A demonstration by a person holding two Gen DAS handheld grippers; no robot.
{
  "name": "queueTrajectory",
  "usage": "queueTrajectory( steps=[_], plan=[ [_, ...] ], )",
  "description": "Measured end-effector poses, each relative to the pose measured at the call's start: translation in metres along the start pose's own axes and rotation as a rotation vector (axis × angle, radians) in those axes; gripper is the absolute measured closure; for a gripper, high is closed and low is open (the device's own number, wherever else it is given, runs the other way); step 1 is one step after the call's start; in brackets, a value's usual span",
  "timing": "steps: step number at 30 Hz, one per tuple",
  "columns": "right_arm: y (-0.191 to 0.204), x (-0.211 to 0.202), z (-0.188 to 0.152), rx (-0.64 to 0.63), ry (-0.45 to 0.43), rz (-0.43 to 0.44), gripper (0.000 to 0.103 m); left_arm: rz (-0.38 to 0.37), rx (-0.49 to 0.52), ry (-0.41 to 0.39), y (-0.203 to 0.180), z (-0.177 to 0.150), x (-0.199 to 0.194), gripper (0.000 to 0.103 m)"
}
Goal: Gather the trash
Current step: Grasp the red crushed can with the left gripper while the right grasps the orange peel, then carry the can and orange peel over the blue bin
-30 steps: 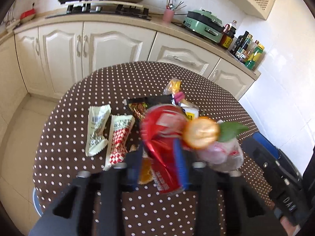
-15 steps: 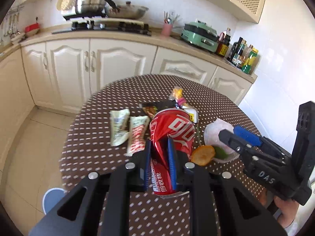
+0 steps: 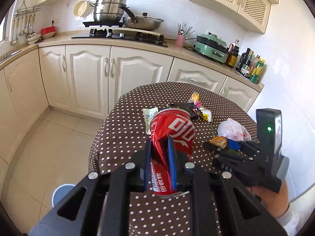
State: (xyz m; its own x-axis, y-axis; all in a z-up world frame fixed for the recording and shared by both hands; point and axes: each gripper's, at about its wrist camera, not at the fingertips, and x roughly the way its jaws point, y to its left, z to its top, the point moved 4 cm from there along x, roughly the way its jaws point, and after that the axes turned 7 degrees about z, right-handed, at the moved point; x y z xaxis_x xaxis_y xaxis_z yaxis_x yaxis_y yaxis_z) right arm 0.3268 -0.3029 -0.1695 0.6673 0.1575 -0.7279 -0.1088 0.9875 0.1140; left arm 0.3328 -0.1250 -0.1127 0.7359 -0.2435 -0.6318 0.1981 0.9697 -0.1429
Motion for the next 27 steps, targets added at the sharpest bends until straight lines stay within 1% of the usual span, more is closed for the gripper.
queueTrajectory(
  steps=[2, 4, 8, 10, 11, 13, 16, 17, 19, 21, 24, 26, 27],
  plan=[
    [0.0, -0.001, 0.0, -0.001, -0.004, -0.005, 0.068, -0.004, -0.008, -0.003, 0.005, -0.002, -0.004, 0.087],
    [0.002, -0.006, -0.001, -0.009, -0.028, -0.024, 0.069, -0.01, -0.015, -0.009, 0.009, -0.004, -0.008, 0.087],
    [0.019, -0.028, 0.003, -0.011, -0.09, 0.006, 0.069, -0.017, -0.036, -0.026, 0.024, -0.007, -0.019, 0.087],
    [0.035, -0.04, 0.008, -0.028, -0.126, 0.028, 0.069, -0.014, -0.055, -0.035, 0.038, -0.008, -0.026, 0.087],
    [0.049, -0.049, 0.011, -0.044, -0.154, 0.046, 0.069, -0.015, -0.064, -0.038, 0.044, -0.008, -0.028, 0.087],
    [0.07, -0.057, 0.016, -0.065, -0.182, 0.068, 0.069, -0.011, -0.091, -0.047, 0.061, -0.01, -0.035, 0.087],
    [0.112, -0.065, 0.022, -0.105, -0.207, 0.141, 0.069, 0.007, -0.128, -0.059, 0.088, -0.014, -0.044, 0.087],
    [0.132, -0.065, 0.022, -0.125, -0.207, 0.174, 0.069, 0.015, -0.142, -0.062, 0.098, -0.016, -0.047, 0.087],
    [0.158, -0.061, 0.023, -0.143, -0.202, 0.221, 0.069, 0.038, -0.172, -0.064, 0.124, -0.022, -0.052, 0.087],
    [0.191, -0.05, 0.02, -0.167, -0.182, 0.269, 0.069, 0.074, -0.203, -0.06, 0.153, -0.031, -0.055, 0.087],
    [0.242, -0.025, 0.011, -0.198, -0.125, 0.343, 0.069, 0.136, -0.248, -0.037, 0.196, -0.05, -0.056, 0.087],
    [0.278, -0.002, 0.0, -0.224, -0.07, 0.394, 0.069, 0.18, -0.28, -0.014, 0.225, -0.065, -0.052, 0.087],
    [0.29, 0.006, -0.005, -0.234, -0.053, 0.404, 0.069, 0.206, -0.294, 0.004, 0.241, -0.075, -0.048, 0.087]
  ],
)
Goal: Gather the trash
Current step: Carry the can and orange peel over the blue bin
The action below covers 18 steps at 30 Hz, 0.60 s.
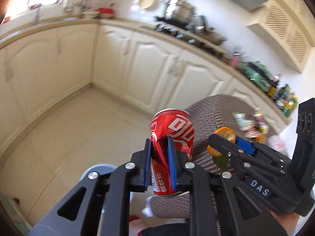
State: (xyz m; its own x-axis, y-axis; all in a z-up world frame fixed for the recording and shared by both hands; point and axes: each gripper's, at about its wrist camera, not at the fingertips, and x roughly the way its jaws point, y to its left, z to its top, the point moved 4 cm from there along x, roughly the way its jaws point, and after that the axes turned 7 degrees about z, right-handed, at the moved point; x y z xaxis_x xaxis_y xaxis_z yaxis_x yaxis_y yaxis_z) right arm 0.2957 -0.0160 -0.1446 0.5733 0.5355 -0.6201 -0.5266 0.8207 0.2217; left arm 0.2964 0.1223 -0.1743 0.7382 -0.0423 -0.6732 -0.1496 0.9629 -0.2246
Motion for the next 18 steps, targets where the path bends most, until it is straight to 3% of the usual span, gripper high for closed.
queueTrajectory(
  steps=[9, 12, 18],
  plan=[
    [0.045, 0.143, -0.057, -0.006, 0.245, 0.059, 0.069, 0.152, -0.131, 0.188, 0.114, -0.058, 0.084, 0.087],
    [0.043, 0.179, -0.076, 0.002, 0.306, 0.048, 0.069, 0.199, -0.15, 0.232, 0.136, -0.074, 0.113, 0.087],
    [0.026, 0.225, -0.104, 0.05, 0.396, 0.031, 0.069, 0.203, -0.161, 0.321, 0.154, -0.094, 0.163, 0.087]
  ],
)
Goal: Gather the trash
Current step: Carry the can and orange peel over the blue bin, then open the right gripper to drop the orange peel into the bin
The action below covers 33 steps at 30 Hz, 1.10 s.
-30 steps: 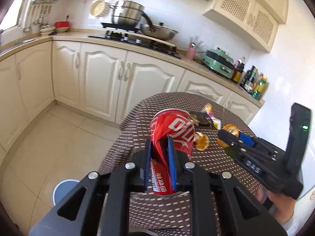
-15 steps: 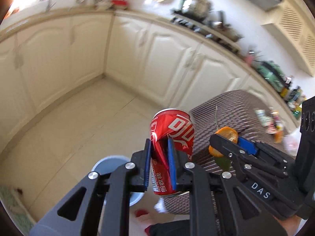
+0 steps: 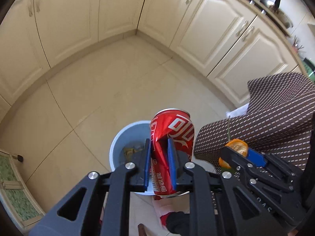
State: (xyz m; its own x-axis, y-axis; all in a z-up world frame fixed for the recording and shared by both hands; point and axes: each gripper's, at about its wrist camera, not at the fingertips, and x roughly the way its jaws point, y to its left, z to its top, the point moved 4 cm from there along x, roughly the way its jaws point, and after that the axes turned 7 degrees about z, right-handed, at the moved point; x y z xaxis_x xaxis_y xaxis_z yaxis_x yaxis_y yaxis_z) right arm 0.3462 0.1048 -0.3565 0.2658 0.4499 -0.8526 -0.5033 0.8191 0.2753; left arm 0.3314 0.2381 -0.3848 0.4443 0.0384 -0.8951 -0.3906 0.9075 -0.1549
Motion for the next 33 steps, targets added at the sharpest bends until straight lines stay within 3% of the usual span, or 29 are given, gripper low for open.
queueTrajectory(
  steps=[4, 7, 21, 33],
  plan=[
    [-0.002, 0.023, -0.004, 0.009, 0.032, -0.004, 0.069, -0.026, -0.009, 0.041, -0.003, 0.001, 0.013, 0.083],
    [-0.001, 0.032, -0.003, 0.011, 0.043, 0.001, 0.069, -0.024, -0.006, 0.042, 0.0, -0.001, 0.016, 0.067],
    [0.01, 0.05, -0.004, 0.014, 0.056, 0.006, 0.069, 0.046, -0.015, 0.053, 0.018, -0.009, 0.014, 0.058],
    [0.026, 0.06, 0.006, -0.01, 0.044, 0.015, 0.068, 0.05, -0.075, 0.057, 0.044, -0.005, 0.013, 0.054]
  ],
)
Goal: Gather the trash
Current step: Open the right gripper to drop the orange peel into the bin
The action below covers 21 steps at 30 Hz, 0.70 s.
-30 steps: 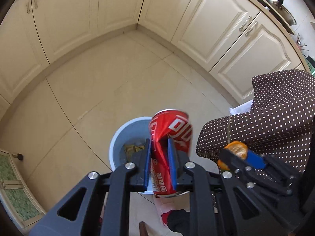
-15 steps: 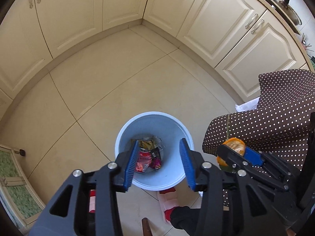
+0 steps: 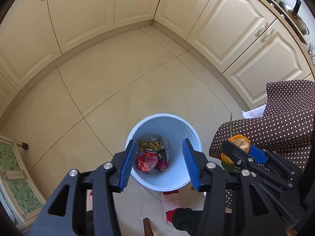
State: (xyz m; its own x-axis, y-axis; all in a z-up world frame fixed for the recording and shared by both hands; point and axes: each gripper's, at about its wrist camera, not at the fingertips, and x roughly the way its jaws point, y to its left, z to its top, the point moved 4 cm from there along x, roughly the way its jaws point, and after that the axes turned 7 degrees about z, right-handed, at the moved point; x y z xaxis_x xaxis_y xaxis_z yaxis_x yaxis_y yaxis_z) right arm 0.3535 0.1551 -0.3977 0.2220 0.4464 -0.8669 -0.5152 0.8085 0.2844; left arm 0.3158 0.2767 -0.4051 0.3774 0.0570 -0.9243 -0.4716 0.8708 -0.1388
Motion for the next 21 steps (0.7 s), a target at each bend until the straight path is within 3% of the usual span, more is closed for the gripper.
queueTrajectory(
  steps=[13, 21],
  plan=[
    [0.008, -0.007, 0.01, 0.005, -0.038, -0.005, 0.06, -0.015, -0.022, -0.01, 0.004, 0.0, -0.008, 0.051],
    [0.005, -0.047, 0.003, 0.001, -0.085, -0.017, 0.06, -0.035, 0.001, -0.05, -0.012, -0.005, -0.035, 0.051]
  ],
)
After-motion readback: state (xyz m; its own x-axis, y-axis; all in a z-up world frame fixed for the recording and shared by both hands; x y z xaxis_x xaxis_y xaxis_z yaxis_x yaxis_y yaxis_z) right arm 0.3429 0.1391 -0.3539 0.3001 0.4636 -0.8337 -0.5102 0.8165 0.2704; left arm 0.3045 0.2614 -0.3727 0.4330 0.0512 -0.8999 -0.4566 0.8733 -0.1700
